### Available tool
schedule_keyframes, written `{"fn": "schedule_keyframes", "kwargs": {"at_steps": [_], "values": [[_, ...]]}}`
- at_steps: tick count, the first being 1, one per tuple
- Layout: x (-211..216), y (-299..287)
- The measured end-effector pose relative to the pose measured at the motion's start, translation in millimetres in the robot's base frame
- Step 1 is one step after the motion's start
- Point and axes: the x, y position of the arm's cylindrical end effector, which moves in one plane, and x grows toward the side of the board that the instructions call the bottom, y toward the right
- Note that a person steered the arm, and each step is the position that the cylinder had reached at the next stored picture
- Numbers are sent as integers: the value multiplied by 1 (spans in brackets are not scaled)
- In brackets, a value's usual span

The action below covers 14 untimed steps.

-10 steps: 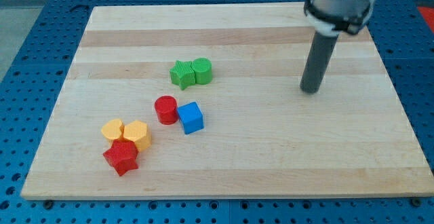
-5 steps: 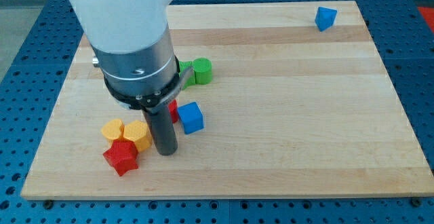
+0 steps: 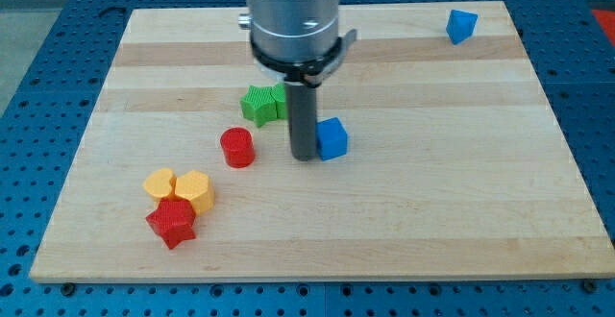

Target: Slide the blue cube closer to the blue triangle

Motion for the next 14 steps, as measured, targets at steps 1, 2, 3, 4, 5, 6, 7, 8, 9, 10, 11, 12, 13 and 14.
{"fn": "schedule_keyframes", "kwargs": {"at_steps": [1,2,3,4,5,6,7,8,9,10,11,12,13,14], "values": [[-3,29],[-13,59],[-31,84],[-51,104],[-70,122],[-91,138],[-102,145],[-78,133],[-69,142],[-79,163],[-99,171],[-118,179],[-126,182],[-115,182]]}}
